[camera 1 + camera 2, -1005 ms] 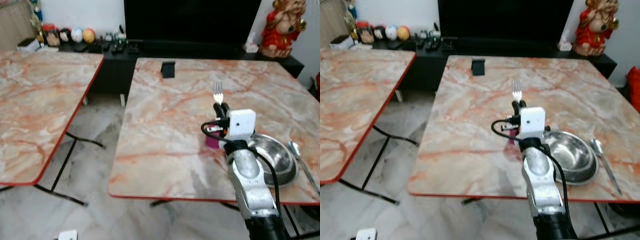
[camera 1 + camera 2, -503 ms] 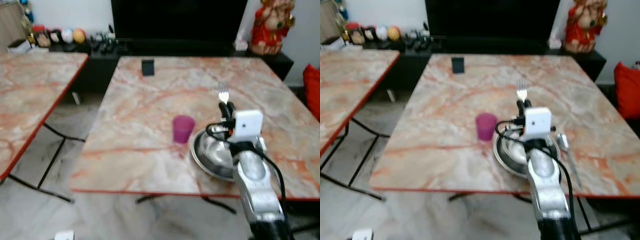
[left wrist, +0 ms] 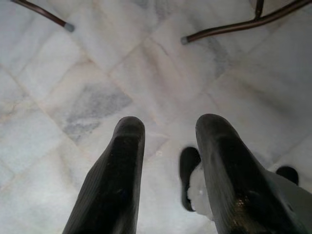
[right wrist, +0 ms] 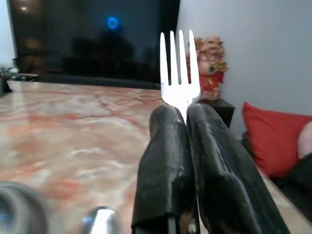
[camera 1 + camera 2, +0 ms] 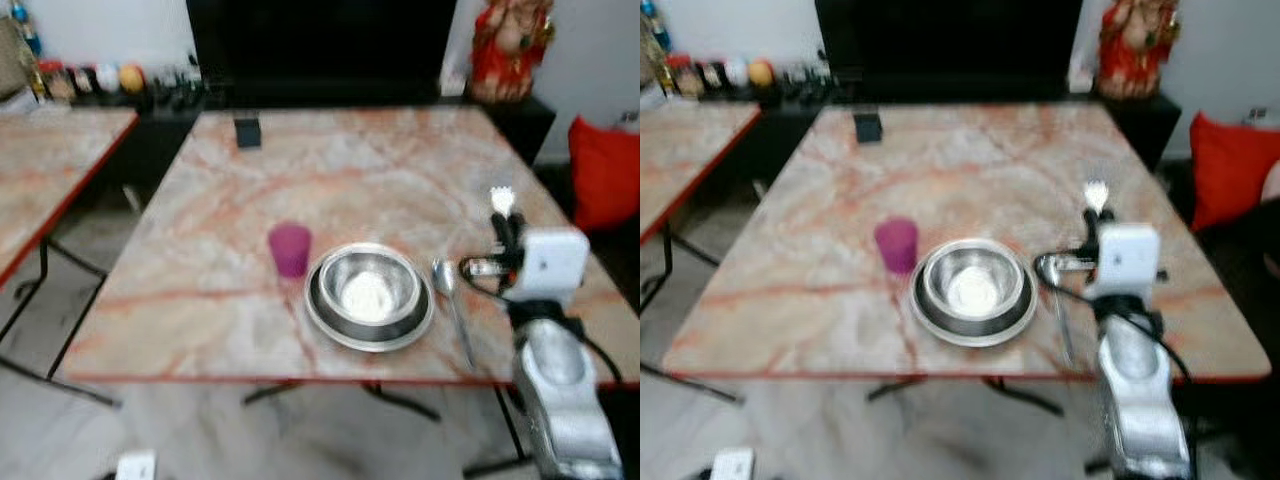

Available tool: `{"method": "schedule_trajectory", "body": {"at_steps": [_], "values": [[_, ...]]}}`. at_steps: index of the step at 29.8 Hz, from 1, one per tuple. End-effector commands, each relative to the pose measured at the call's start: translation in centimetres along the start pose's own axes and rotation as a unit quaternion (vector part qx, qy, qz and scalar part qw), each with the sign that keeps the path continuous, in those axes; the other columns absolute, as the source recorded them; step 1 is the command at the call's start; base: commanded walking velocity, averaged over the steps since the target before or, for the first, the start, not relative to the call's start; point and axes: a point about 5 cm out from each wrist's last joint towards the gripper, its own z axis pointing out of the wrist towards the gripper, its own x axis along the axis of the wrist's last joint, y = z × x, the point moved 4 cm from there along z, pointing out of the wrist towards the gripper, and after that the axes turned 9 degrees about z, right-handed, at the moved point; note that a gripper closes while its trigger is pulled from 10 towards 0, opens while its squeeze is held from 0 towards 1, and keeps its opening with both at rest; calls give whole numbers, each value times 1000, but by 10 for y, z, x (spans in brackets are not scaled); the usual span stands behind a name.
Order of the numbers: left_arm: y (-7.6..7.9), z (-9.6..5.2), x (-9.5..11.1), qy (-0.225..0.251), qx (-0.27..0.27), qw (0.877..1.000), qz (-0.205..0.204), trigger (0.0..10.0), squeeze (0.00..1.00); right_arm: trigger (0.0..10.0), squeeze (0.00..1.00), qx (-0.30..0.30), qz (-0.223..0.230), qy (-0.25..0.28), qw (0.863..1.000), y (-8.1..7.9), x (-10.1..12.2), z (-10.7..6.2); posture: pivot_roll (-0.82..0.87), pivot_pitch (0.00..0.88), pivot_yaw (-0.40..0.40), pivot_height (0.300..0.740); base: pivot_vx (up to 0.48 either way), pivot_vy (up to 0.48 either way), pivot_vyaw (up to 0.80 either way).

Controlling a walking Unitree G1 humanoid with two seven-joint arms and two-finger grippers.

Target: Setting the table

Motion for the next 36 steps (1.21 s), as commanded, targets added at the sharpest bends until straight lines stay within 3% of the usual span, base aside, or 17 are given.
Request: {"method": "schedule_trajectory", "body": {"at_steps": [1,12,18,28,36], "values": [[-6,-1,-3,-9,3,1000,9,10000,0,10000,0,6,11,-5,1000,-6,1,3,-100,0,21,724,0,0,0],[-9,-4,-11,-22,7,1000,-1,10000,0,10000,0,24,41,-69,996,-18,-18,16,-79,0,6,724,0,0,0],[-13,-6,-17,-32,11,999,-9,10000,0,10000,0,41,29,-127,991,-23,-38,22,-76,0,-1,724,0,0,0],[-12,-6,-20,-40,12,999,-14,10000,0,10000,0,37,-2,-166,985,-10,-52,28,-77,0,-6,724,0,0,0],[-11,-6,-20,-41,12,999,-14,10000,0,10000,0,22,51,-193,980,0,-62,29,-74,0,-9,724,0,0,0]]}}
